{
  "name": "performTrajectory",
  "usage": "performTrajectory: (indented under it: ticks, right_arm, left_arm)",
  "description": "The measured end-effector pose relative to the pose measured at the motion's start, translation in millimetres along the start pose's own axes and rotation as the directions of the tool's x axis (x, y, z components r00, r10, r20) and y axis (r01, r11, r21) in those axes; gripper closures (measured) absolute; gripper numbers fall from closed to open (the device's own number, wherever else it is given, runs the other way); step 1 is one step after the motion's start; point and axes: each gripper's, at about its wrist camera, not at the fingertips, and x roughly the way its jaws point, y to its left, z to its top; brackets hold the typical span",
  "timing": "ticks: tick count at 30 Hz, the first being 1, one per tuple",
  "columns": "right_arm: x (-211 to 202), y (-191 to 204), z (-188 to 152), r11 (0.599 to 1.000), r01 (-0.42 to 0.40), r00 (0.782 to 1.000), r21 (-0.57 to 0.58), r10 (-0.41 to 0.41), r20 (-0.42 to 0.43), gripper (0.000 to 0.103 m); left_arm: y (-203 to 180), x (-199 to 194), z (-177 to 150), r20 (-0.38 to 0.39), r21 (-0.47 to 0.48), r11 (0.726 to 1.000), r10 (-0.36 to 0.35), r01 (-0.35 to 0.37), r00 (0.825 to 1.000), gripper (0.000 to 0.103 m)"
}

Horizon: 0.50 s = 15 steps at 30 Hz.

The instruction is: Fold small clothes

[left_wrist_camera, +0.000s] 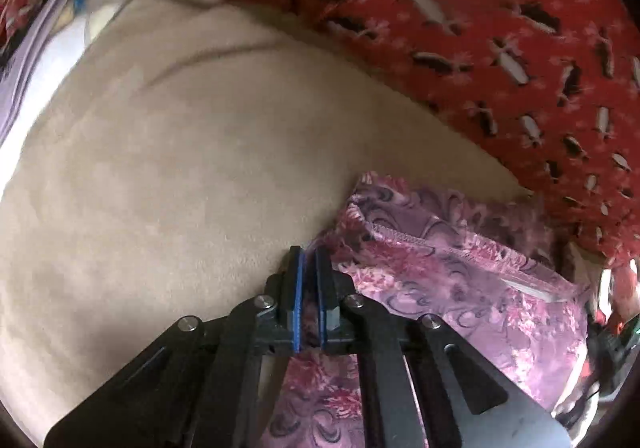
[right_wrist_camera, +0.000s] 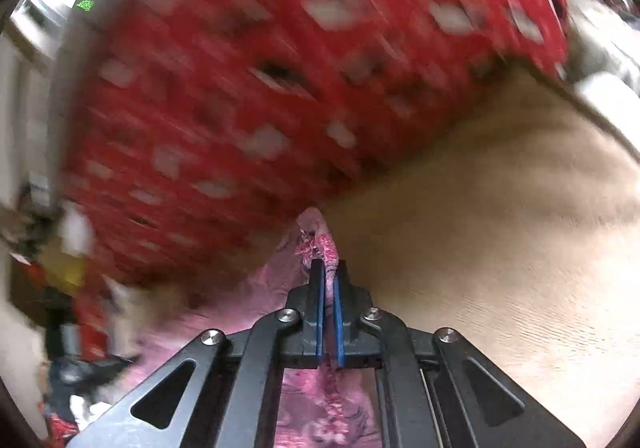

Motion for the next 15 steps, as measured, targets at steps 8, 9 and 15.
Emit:
performTrajectory:
  ticks: [8, 9, 15]
  right_arm:
    - [-17.1, 14.4, -28.5, 0.992, 0.072, 0.995, -0.107, -0.079, -0.064, 0.091]
    - [-30.5, 14.5, -35.1, 0.992, 0.055, 0.996, -0.117, -0.063, -0.066, 0.084]
    - [-79.1, -18.3, -98.1, 0.998, -0.018, 0.991, -0.058, 0.01, -0.135, 0.06]
  left_arm:
    - [12.9, -51.7, -17.9, 0.008, -0.014, 0.988, -0.151, 0.152, 0.988, 0.097]
    - [13.9, -58.5, -26.0, 0.0, 0.002, 0.984, -0.177, 0.177, 0.984, 0.097]
    - [24.8, -78.9, -98.3, -0.062, -0.01, 0.957, -0.292, 0.292, 0.955, 0.066]
